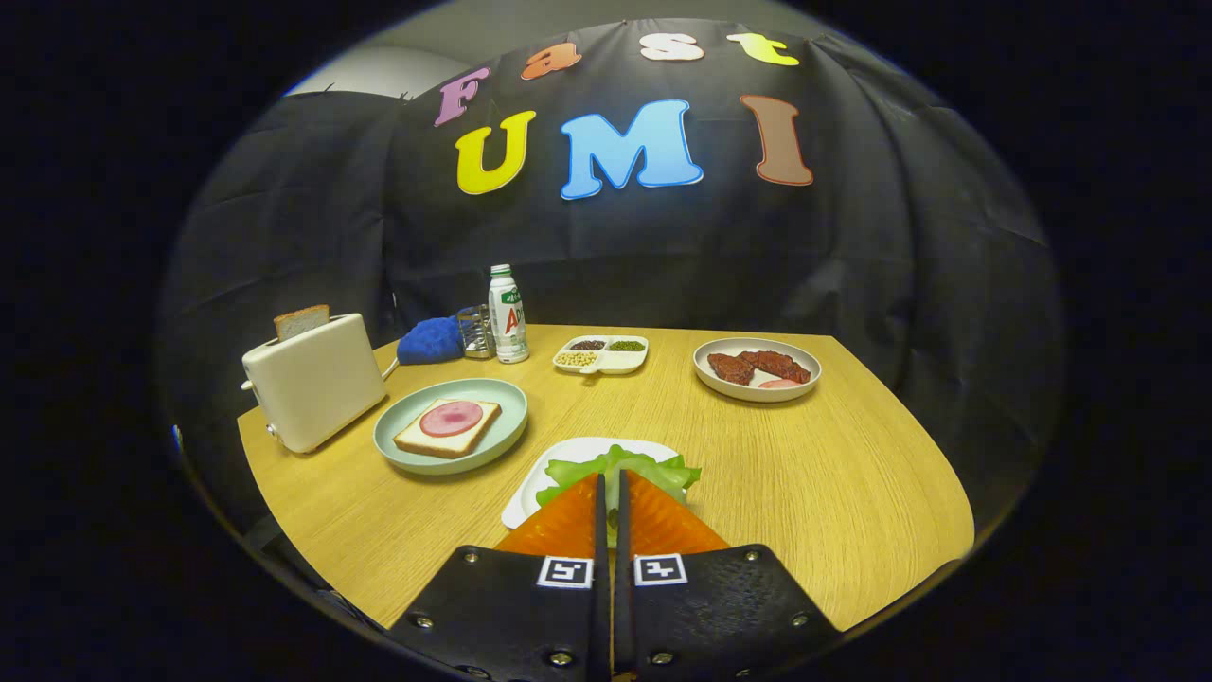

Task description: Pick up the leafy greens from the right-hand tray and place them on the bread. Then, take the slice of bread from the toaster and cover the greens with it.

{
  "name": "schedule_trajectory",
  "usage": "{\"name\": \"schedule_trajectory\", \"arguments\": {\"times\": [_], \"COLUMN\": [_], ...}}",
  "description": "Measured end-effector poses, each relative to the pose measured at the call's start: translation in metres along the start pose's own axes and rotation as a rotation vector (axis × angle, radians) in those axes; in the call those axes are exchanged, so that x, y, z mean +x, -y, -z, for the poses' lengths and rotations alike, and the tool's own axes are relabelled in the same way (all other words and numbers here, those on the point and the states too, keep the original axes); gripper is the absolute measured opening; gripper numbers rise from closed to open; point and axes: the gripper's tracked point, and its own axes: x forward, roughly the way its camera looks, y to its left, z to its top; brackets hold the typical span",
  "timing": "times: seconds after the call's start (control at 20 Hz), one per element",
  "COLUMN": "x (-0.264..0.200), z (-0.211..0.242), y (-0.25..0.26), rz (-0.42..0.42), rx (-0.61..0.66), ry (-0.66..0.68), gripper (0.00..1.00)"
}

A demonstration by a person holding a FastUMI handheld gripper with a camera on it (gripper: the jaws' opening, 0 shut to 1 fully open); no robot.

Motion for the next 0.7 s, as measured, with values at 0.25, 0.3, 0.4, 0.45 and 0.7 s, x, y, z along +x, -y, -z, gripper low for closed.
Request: {"name": "schedule_trajectory", "arguments": {"times": [0.25, 0.3, 0.4, 0.45, 0.7], "x": [-0.005, -0.006, -0.007, -0.007, -0.009], "z": [-0.025, -0.030, -0.041, -0.044, -0.058], "y": [-0.010, -0.013, -0.021, -0.024, -0.041], "rz": [-0.011, -0.017, -0.030, -0.037, -0.073], "rx": [-0.020, -0.024, -0.034, -0.043, -0.071], "ry": [0.043, 0.052, 0.069, 0.076, 0.093], "gripper": [0.02, 0.02, 0.02, 0.02, 0.02]}}
